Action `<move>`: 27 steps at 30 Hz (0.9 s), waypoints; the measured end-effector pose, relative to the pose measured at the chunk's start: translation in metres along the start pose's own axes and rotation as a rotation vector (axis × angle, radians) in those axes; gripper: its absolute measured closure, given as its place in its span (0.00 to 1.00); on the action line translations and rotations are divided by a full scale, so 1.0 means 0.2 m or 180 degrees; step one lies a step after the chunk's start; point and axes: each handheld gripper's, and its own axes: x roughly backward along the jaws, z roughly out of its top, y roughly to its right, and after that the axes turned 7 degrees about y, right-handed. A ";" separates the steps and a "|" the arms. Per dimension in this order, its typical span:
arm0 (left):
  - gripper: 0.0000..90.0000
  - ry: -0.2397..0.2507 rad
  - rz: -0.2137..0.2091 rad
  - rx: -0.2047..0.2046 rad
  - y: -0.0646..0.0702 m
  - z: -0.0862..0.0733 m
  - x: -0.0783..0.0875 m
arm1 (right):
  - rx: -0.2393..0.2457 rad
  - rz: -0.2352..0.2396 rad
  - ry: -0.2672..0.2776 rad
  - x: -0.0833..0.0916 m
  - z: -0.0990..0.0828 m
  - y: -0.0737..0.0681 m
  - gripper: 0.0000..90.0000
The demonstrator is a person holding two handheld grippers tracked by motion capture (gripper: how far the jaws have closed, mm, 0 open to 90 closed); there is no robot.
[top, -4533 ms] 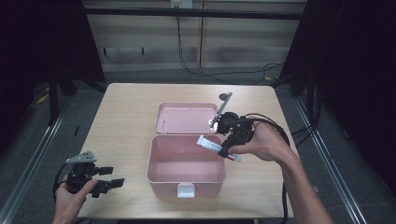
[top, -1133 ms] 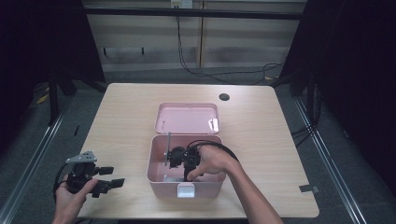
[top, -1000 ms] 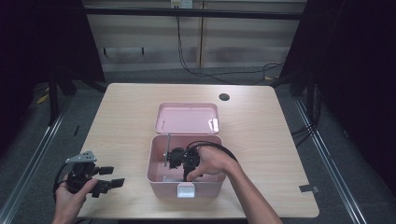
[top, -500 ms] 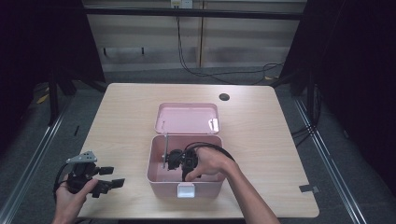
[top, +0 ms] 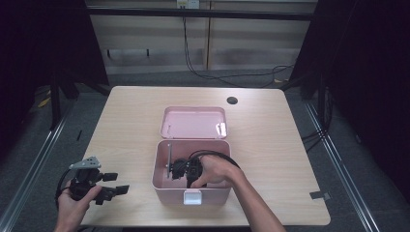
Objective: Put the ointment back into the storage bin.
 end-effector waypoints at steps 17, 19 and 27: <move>0.25 -0.0020 0.0023 -0.0025 0.00 0.00 0.00 | -0.0048 -0.0003 -0.0022 -0.01 0.00 0.01 0.74; 0.25 -0.0023 0.0020 -0.0017 0.00 0.00 0.00 | -0.0050 0.0003 -0.0011 0.00 0.00 0.00 0.74; 0.25 -0.0021 0.0019 -0.0010 0.00 0.00 0.00 | -0.0116 -0.0175 0.0117 0.09 -0.04 -0.02 0.68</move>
